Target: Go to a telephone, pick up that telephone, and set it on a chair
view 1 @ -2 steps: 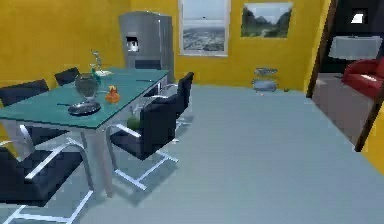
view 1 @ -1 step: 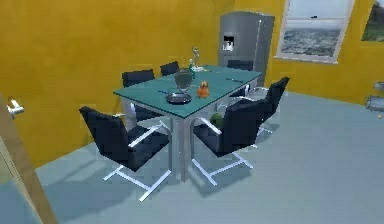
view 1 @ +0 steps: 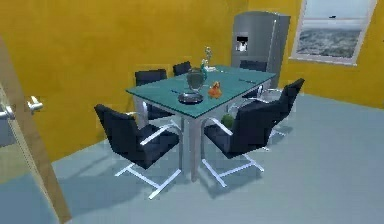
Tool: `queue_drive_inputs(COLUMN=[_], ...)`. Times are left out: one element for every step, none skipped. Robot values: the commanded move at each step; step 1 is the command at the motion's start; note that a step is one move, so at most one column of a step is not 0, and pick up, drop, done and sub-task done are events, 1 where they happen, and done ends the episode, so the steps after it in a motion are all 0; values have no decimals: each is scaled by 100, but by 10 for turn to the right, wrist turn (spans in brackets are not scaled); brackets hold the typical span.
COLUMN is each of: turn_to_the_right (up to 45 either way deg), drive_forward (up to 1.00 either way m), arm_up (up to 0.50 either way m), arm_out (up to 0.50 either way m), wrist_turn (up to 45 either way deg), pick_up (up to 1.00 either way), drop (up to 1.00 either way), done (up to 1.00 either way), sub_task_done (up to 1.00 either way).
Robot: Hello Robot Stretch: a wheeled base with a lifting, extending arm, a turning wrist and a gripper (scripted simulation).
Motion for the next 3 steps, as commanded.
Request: queue_drive_inputs(turn_to_the_right=[0,-450,-210], drive_forward=[90,0,0], arm_up=[0,0,0], arm_out=[0,0,0], wrist_turn=[0,0,0], pick_up=[0,0,0], drop=[0,0,0], done=[0,0,0], sub_task_done=[0,0,0])
